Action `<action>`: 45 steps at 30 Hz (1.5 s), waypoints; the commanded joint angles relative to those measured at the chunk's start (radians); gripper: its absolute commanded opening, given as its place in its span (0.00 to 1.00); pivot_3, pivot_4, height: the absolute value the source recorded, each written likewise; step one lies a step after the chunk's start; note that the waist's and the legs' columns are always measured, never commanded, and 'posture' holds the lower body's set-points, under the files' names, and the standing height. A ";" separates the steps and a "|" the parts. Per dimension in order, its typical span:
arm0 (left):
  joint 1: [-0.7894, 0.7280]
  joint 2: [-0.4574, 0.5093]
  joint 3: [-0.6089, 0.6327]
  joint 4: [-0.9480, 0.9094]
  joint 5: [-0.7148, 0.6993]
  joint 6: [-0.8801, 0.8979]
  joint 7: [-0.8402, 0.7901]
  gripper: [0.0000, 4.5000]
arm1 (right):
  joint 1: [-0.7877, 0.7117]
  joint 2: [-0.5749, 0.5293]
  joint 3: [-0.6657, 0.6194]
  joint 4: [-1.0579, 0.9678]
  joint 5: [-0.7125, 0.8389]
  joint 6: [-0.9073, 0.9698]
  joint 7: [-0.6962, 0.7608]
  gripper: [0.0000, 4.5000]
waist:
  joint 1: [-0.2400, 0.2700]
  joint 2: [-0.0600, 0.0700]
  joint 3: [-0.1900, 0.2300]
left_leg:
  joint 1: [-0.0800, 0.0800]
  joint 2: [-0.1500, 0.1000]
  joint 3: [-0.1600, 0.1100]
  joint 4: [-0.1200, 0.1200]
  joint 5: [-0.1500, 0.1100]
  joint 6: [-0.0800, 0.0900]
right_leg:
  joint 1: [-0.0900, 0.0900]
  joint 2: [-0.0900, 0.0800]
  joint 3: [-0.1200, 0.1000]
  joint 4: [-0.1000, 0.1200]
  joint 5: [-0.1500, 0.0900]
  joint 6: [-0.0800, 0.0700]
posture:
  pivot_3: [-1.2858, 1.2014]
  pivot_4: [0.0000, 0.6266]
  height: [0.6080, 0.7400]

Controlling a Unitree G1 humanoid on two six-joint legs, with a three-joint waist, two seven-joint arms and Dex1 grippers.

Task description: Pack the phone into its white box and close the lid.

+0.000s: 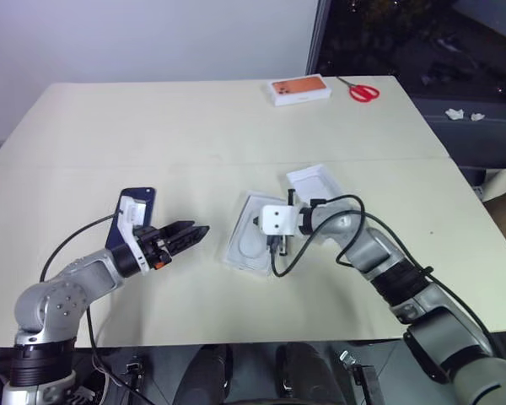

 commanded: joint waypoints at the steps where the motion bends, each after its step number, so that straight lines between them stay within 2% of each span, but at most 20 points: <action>1: -0.005 -0.001 0.025 -0.016 -0.004 -0.017 0.008 0.84 | -0.035 0.023 -0.002 0.034 -0.019 -0.048 -0.012 0.01 | 0.001 0.000 0.000 | 0.000 0.000 0.000 0.000 0.001 -0.002 | 0.000 0.000 0.000 0.000 0.000 0.000 | 0.52 0.24 1.00; 9: 0.003 -0.004 0.031 -0.024 -0.010 -0.018 0.018 0.84 | -0.044 0.029 -0.021 0.070 -0.025 -0.077 -0.009 0.01 | 0.001 0.000 0.000 | 0.000 0.000 0.000 0.000 0.003 -0.004 | 0.000 0.000 0.000 0.000 0.000 0.000 | 0.52 0.24 1.00; 18: 0.000 0.017 0.036 -0.014 -0.002 -0.024 0.004 0.84 | -0.020 -0.044 -0.063 -0.012 0.029 -0.046 0.101 0.01 | 0.004 0.000 0.000 | 0.000 0.000 0.000 0.000 0.002 -0.004 | 0.000 0.000 0.000 0.000 0.000 0.000 | 0.52 0.24 1.00; 22: -0.008 0.010 0.025 -0.007 0.004 -0.028 0.002 0.84 | -0.020 0.004 -0.123 -0.109 0.139 0.082 0.131 0.01 | 0.000 0.000 0.000 | 0.000 0.000 0.000 0.000 0.002 -0.004 | 0.000 0.000 0.000 0.000 0.000 0.000 | 0.52 0.24 1.00; 30: -0.013 0.007 0.017 -0.007 0.008 -0.027 0.001 0.84 | 0.039 -0.087 -0.061 -0.222 0.119 0.089 0.272 0.01 | 0.009 0.000 0.000 | 0.000 0.000 -0.001 0.000 0.000 0.000 | 0.001 -0.001 -0.001 -0.001 0.000 0.000 | 0.52 0.24 1.00; 45: -0.014 0.003 0.021 -0.007 0.017 -0.028 0.008 0.84 | 0.047 -0.028 0.053 -0.059 -0.102 -0.085 0.103 0.01 | 0.002 -0.001 0.000 | 0.001 0.001 -0.001 -0.001 0.002 -0.004 | 0.001 0.001 0.000 0.000 0.000 0.000 | 0.52 0.24 1.00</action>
